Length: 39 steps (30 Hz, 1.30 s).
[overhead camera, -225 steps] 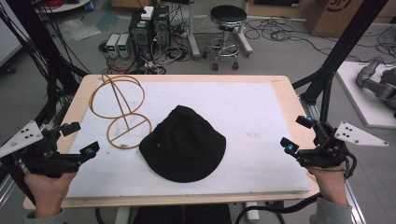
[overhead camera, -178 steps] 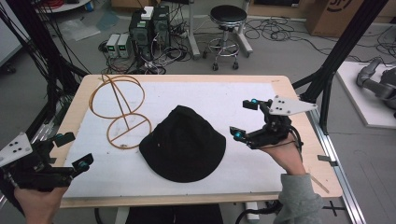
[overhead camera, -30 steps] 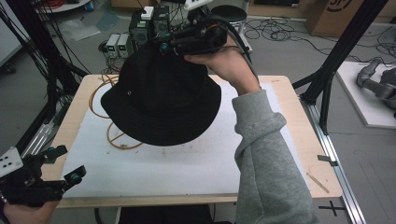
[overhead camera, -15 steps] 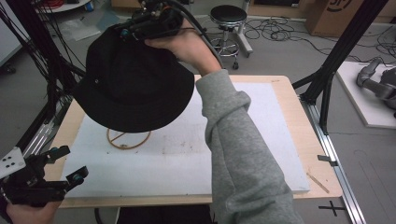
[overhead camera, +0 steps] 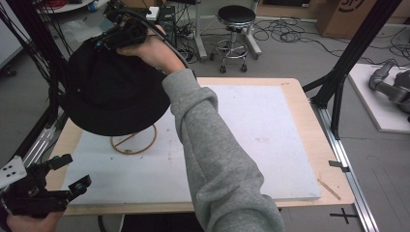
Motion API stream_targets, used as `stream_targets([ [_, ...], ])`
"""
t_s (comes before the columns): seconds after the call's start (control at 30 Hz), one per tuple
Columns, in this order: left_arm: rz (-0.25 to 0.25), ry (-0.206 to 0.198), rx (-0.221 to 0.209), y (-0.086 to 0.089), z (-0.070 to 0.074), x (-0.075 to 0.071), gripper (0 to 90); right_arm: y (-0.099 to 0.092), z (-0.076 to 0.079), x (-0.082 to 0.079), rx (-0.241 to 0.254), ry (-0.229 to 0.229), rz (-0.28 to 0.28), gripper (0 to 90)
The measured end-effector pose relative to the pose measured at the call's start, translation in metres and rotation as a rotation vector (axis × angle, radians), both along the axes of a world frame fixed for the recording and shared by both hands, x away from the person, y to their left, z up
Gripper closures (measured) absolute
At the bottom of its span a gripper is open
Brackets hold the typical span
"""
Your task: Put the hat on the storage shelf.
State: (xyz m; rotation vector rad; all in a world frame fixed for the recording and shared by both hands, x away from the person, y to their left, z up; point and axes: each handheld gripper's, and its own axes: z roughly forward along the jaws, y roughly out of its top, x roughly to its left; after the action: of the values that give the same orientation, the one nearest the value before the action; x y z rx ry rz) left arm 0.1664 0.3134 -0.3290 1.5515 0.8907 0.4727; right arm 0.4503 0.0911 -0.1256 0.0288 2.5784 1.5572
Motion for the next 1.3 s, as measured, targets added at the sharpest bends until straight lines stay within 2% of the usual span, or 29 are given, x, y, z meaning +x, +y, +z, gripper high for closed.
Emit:
stream_targets([
  [0.2,0.006,-0.008,-0.003,0.003,0.002,-0.003,1.7,0.015,-0.013,0.008,-0.004,0.023,-0.013,87.6],
  [0.27,0.007,-0.010,-0.001,0.005,0.002,-0.003,1.7,0.019,-0.026,0.014,-0.008,0.045,-0.039,87.6],
  [0.3,0.012,-0.007,-0.006,0.006,0.002,-0.004,1.7,0.019,-0.026,0.014,-0.008,0.045,-0.039,87.6],
  [0.43,0.014,-0.011,-0.009,0.007,0.003,-0.005,1.7,0.023,-0.043,0.021,-0.015,0.066,-0.060,87.5],
  [0.57,0.014,-0.010,-0.008,0.009,0.003,-0.005,1.7,0.021,-0.052,0.024,0.005,0.105,-0.066,87.5],
  [0.83,0.021,-0.005,-0.014,0.011,0.002,-0.005,1.7,0.019,-0.066,0.022,-0.018,0.120,-0.066,87.4],
  [0.97,0.020,-0.003,-0.012,0.010,0.001,-0.004,1.7,0.013,-0.071,0.023,0.010,0.135,-0.077,86.8],
  [1.07,0.019,-0.001,-0.009,0.010,0.000,-0.004,1.7,0.010,-0.073,0.022,0.027,0.148,-0.076,79.4],
  [1.1,0.021,0.001,-0.008,0.010,0.000,-0.003,1.7,0.009,-0.072,0.022,0.043,0.152,-0.075,72.5],
  [1.13,0.022,0.000,-0.008,0.011,0.000,-0.003,1.7,0.008,-0.073,0.023,0.068,0.180,-0.065,64.0],
  [1.17,0.024,-0.003,-0.009,0.011,0.000,-0.004,1.7,0.006,-0.073,0.024,0.073,0.196,-0.072,56.8],
  [1.23,0.026,-0.010,-0.006,0.011,0.001,-0.004,1.7,0.002,-0.073,0.025,0.080,0.194,-0.119,40.5],
  [1.3,0.029,-0.013,-0.008,0.012,0.003,-0.004,1.7,-0.004,-0.073,0.028,0.112,0.230,-0.142,24.3],
])
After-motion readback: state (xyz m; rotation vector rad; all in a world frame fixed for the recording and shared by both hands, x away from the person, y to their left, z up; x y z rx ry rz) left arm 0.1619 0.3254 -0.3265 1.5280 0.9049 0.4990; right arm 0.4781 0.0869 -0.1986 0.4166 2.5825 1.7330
